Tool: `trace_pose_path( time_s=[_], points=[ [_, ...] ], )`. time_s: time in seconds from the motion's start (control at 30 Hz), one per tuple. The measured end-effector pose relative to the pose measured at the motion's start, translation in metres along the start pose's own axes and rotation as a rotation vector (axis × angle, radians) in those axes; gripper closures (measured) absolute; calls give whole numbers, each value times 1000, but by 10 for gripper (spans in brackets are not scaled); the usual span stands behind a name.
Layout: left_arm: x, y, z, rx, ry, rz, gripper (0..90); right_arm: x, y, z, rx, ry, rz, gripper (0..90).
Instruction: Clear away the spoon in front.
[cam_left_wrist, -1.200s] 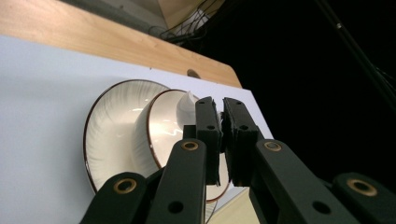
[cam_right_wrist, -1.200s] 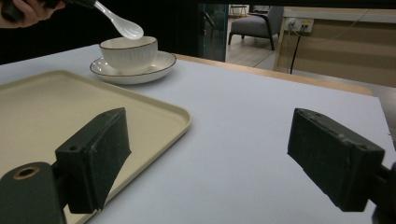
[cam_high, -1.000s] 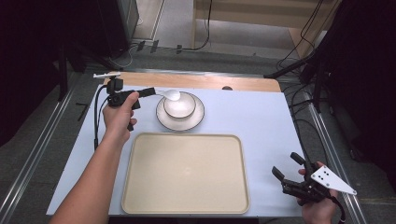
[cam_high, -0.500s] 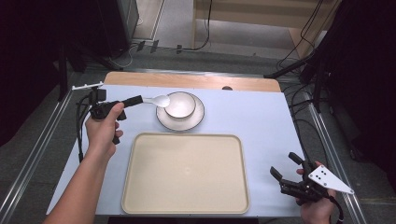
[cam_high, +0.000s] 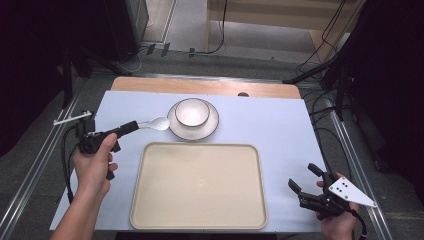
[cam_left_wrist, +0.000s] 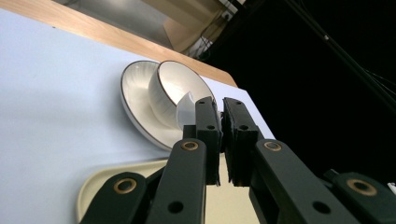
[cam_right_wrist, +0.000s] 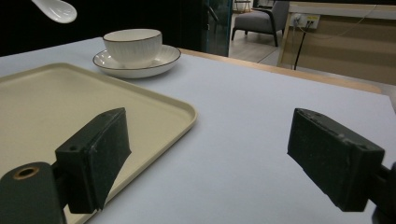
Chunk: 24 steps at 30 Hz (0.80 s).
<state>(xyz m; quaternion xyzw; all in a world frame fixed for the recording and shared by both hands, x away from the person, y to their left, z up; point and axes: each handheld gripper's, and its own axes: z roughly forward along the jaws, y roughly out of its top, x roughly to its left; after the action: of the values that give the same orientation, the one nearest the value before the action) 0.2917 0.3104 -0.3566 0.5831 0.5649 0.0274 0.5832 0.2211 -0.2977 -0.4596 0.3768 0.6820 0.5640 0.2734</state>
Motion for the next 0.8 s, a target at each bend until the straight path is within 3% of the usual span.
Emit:
trace_pose_path(
  time_s=[0.2, 0.5, 0.67, 0.8],
  points=[
    [-8, -24, -15, -33, 34, 32, 871, 1, 1, 2, -2, 4, -2, 130],
    [-12, -55, -29, -98, 72, 121, 871, 3, 1, 2, 3, 7, -4, 131],
    [-13, -70, -34, -132, 72, 145, 870, 4, 0, 2, 7, 7, -6, 131],
    [-13, -82, -36, -137, 106, 163, 870, 4, 0, 2, 9, 7, -7, 131]
  ],
)
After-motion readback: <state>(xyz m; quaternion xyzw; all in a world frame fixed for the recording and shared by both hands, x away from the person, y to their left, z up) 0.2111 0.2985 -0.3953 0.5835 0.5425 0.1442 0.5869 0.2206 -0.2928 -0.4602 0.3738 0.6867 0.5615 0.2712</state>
